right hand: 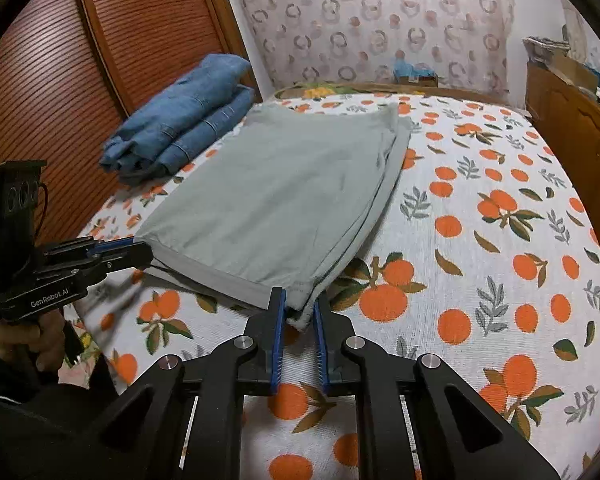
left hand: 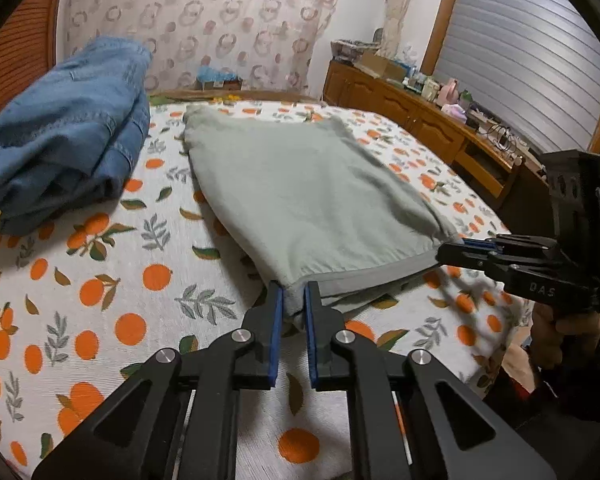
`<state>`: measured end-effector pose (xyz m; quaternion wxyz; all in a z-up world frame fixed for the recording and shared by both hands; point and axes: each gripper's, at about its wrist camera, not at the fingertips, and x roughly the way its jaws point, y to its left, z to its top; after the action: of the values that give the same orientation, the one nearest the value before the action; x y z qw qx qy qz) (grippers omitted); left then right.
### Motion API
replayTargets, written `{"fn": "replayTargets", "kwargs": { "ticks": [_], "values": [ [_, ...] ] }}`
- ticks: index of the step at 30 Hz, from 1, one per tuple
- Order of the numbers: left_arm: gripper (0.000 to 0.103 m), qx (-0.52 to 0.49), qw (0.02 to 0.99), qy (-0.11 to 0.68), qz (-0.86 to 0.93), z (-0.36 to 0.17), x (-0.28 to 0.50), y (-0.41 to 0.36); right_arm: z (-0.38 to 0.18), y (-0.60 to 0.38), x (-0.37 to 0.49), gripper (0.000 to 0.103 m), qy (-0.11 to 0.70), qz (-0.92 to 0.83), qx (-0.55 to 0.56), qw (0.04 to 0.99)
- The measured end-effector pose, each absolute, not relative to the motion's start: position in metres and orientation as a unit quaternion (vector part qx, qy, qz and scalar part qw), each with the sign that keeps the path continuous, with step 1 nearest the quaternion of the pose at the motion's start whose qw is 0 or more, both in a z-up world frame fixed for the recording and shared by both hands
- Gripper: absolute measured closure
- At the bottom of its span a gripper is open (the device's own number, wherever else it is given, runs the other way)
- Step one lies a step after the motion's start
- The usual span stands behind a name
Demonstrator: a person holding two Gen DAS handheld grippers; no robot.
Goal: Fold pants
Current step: 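Grasp the shorts' hem with both tools and lift it toward the waistband, then fold the hem over onto the waistband with both tools and open them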
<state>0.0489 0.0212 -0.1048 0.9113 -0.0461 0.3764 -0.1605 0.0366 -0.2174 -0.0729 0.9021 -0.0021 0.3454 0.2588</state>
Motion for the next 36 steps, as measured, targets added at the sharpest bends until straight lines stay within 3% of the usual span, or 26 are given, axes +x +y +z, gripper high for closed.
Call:
{"fn": "replayTargets", "kwargs": {
  "ticks": [36],
  "values": [
    [0.092,-0.037,0.943,0.262,-0.200,-0.004,-0.011,0.014,0.005,-0.249,-0.043,0.090,0.255,0.301,-0.008,0.919]
  ]
}}
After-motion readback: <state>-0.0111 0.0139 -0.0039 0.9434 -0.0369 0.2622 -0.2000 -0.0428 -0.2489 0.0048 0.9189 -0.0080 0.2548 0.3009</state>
